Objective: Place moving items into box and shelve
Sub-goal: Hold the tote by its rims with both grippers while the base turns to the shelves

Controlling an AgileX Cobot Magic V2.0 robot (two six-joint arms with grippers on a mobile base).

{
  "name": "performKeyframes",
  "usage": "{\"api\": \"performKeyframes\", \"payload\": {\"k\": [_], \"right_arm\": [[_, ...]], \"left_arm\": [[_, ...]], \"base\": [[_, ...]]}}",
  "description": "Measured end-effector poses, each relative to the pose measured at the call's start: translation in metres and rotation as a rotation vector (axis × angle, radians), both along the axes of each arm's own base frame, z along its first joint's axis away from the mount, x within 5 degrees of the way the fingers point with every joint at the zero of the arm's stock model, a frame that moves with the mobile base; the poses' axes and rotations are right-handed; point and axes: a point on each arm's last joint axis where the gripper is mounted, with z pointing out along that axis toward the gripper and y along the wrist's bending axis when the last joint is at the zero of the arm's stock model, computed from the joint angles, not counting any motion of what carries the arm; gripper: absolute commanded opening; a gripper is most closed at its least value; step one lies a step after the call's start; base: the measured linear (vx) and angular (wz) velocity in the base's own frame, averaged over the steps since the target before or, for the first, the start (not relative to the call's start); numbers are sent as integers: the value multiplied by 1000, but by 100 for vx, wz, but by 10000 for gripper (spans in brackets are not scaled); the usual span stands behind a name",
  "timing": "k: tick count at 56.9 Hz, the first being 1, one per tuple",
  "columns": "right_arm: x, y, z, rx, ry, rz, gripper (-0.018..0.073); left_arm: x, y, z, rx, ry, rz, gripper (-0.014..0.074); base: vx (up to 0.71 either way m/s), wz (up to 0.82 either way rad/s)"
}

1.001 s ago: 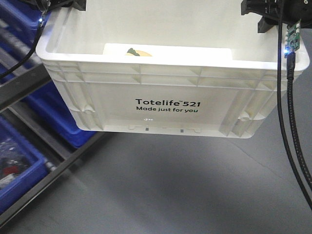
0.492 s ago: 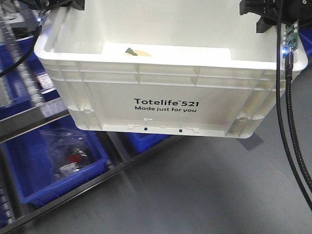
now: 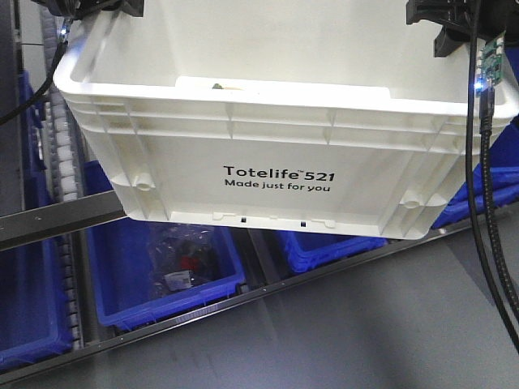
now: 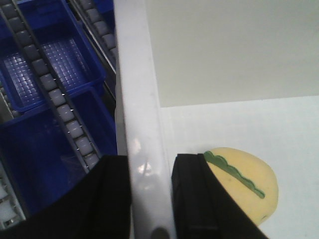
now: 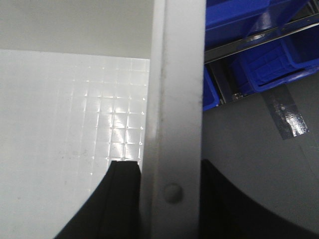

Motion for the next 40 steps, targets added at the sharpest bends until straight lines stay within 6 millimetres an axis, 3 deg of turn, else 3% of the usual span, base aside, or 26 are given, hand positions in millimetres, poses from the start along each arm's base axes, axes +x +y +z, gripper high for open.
{"api": "performKeyframes", "payload": {"k": [40], "right_arm": [[8, 1, -1, -12, -50, 12, -5]], "left_arm": [[1, 1, 0, 13, -12, -2, -1]], "base": [[-1, 11]]}}
